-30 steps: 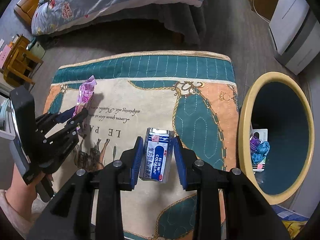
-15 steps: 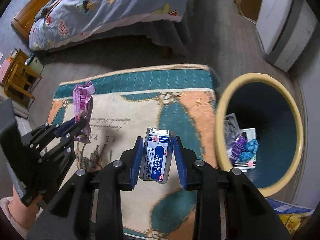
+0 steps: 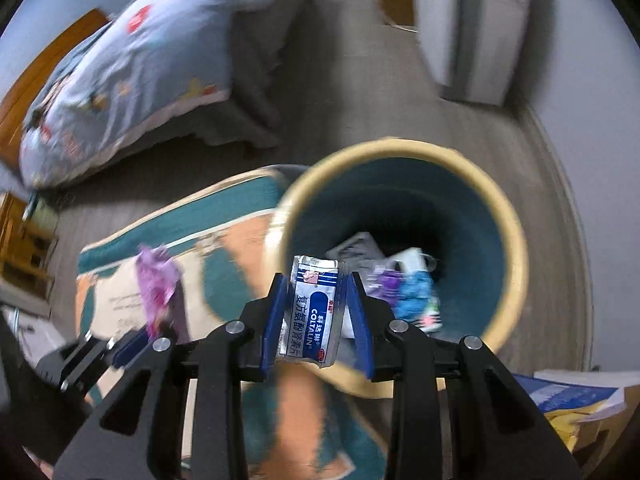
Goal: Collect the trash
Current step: 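Carry the small box and pink wrapper over the bin and release both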
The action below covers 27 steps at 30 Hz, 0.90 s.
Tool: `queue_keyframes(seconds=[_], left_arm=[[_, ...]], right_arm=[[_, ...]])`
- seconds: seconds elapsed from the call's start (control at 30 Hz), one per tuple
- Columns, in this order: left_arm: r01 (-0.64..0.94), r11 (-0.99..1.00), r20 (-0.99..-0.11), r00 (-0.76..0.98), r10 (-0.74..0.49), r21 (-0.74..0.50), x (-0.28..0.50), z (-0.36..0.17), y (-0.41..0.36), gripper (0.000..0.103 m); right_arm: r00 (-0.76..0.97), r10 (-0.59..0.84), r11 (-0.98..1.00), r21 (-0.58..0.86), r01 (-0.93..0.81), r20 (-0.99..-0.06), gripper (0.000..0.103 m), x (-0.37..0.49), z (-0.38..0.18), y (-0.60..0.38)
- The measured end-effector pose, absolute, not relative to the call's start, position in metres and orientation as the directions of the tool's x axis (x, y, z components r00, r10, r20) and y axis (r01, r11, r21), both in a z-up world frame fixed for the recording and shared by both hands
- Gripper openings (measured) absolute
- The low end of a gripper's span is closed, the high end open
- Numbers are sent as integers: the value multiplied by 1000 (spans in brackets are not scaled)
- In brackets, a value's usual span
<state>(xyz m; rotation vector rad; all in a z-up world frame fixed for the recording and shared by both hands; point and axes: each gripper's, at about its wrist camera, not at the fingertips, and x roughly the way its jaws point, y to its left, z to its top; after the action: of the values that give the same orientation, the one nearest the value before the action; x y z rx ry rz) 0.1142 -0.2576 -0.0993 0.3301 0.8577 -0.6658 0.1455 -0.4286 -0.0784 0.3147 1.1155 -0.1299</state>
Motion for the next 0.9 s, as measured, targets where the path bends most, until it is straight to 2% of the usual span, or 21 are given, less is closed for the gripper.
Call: queue_keyframes(seconds=[0.27,0.5,0.6,0.67,0.7,0.73,0.77,0.8,0.9], left_arm=[[718,693,-807,370,-460,-67,115,-107,-322,12],[741,671,-842,351,-409,-17,132,-134,-364,12],[736,677,-836,376,-400,8,140,-136,-368,16],[728,686,-831,393,-393,19,146,-136,-366,25],[720,694,-831,394,-393,13,149,-136,-365,29],[710,704,-831,396,-391,7,152,-136,-362,42],[700,714,-829,401,-390,3,153,-135,-358,54],[693,721,-823,406,-397,-6,153,-134,-353,58],[689,725,-817,416,-398,-2,151,-129,-345,64]], right_arm=[[415,31,861,235,451,-909,31,126,-105,-508],[388,74,797,288,530,-919,31,126,-136,-532],[395,86,802,299,518,-915,32,132,-138,-530],[412,84,807,305,506,-907,32,135,-138,-530],[418,84,805,309,506,-904,36,135,-138,-530],[422,85,799,315,512,-902,43,136,-137,-530],[424,84,795,318,517,-902,58,136,-138,-531],[430,90,790,327,519,-898,62,136,-138,-532],[424,75,798,310,518,-903,62,135,-133,-531]])
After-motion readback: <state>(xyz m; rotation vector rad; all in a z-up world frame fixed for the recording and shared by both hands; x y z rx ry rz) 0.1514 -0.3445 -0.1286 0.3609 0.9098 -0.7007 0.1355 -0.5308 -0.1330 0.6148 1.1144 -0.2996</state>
